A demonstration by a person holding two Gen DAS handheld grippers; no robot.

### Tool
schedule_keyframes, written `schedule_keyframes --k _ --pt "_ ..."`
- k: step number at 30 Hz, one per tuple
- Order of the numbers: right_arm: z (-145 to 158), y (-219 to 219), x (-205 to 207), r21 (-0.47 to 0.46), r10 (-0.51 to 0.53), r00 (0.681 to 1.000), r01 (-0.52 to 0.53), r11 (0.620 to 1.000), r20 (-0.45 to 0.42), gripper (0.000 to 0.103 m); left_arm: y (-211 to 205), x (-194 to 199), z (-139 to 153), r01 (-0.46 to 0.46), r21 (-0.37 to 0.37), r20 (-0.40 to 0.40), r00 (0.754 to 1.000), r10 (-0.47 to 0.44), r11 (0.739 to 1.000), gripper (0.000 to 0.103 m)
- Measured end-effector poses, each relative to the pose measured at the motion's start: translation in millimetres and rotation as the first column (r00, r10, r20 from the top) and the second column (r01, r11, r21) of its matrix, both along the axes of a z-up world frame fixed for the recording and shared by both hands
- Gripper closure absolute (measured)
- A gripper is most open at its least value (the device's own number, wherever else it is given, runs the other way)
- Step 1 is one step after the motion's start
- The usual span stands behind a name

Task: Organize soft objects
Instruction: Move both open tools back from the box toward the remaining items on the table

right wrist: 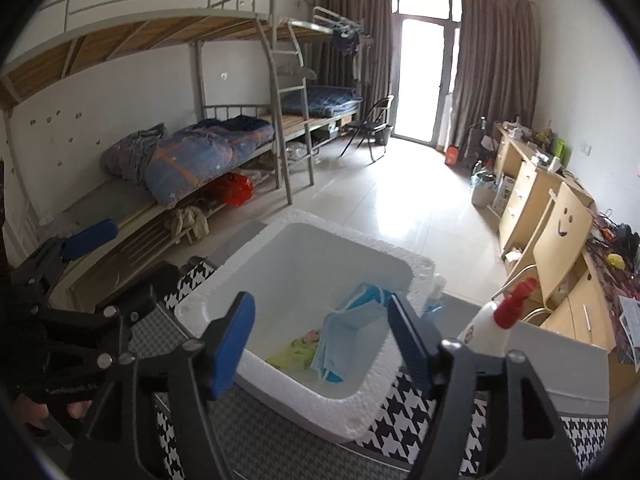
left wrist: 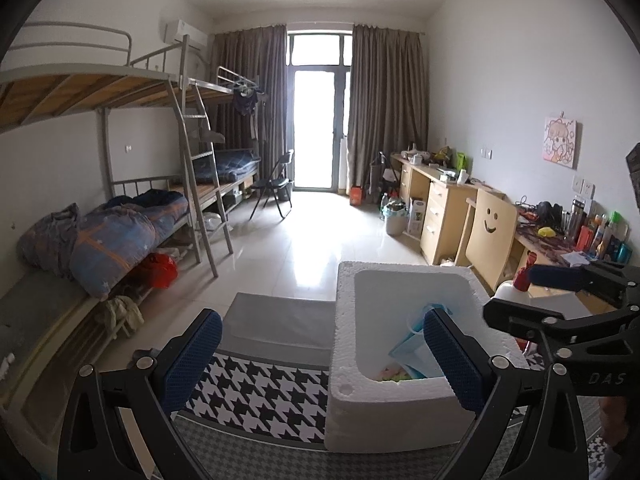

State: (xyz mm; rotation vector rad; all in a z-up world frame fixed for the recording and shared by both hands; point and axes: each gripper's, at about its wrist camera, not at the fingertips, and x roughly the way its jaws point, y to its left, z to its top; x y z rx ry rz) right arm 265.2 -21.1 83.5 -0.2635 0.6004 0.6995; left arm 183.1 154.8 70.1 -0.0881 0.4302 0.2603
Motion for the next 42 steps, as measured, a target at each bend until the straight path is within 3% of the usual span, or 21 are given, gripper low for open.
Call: schedule_keyframes --k 4,42 --pt "1 -10 -5 0.014 -0.029 0.999 0.028 1.000 0.026 0.017 -9 -6 4 0.018 0.008 0.018 1.000 -0.018 1.000 0.001" --pt "7 -112 -70 0.141 -0.163 0.980 0.147 0.979 0.110 0.016 -81 -75 30 0.180 0.068 0.115 0.976 -0.187 0.981 0.001"
